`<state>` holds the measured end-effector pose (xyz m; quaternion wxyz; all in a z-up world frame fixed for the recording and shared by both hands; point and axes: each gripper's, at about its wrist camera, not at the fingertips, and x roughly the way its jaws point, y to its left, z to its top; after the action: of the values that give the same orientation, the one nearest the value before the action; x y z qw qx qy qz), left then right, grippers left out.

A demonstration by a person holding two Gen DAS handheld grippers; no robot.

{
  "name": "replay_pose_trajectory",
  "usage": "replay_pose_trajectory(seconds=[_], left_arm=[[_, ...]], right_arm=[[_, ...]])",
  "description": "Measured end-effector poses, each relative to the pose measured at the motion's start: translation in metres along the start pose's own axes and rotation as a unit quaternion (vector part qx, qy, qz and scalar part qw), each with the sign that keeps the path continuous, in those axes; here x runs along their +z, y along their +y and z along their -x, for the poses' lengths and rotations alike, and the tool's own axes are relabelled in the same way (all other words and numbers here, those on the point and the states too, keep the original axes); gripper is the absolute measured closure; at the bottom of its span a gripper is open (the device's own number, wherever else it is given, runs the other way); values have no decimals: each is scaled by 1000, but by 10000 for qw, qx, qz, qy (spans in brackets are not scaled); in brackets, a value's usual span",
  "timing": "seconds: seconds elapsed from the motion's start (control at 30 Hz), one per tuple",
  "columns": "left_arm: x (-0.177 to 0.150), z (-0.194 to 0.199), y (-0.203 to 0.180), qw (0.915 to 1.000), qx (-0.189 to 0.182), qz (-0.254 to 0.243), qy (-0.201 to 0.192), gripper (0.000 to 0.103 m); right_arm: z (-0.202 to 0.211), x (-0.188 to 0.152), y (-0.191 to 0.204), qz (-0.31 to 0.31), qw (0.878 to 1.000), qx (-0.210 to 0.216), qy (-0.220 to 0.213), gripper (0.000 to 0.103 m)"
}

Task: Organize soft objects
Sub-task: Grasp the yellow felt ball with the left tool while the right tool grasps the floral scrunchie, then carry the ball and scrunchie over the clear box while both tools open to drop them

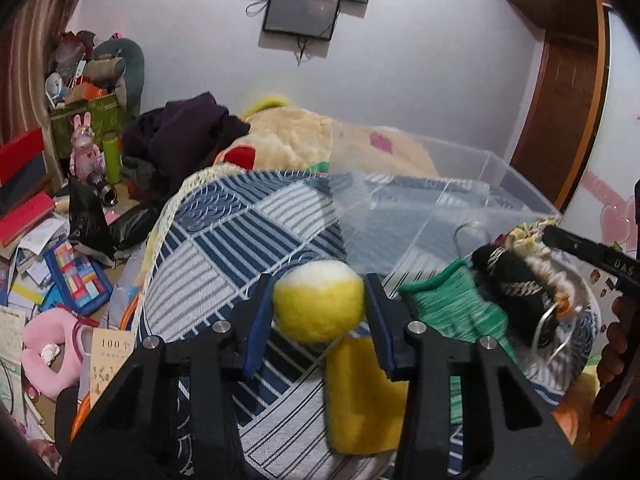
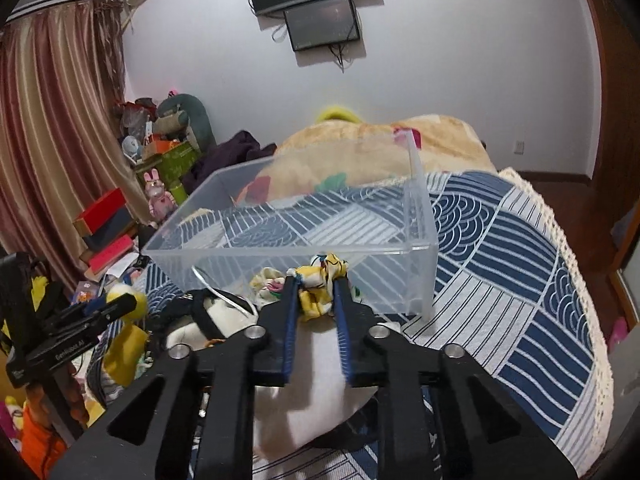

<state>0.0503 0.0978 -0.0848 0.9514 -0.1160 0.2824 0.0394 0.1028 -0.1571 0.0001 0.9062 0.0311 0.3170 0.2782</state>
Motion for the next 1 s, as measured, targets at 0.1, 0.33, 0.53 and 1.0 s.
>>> replay_pose_trajectory(seconds=[0.1,0.33,0.53,1.0], left_arm=[[10,10,-5,9998,-76,-46,-181,59],[36,32,-22,9976,-302,-182,-592,59],[62,35,-40,9949,-407,-380,-846,59],[94,-41,-61,9967,-534,-615,37,59]], right_arm=[[10,1,2,38,9999,8,-137,91],[38,12,6,37,9983,79,-573,91],[52,32,13,172,9954,8,-944,91],[-10,58,1,285,9986,-162,-419,91]])
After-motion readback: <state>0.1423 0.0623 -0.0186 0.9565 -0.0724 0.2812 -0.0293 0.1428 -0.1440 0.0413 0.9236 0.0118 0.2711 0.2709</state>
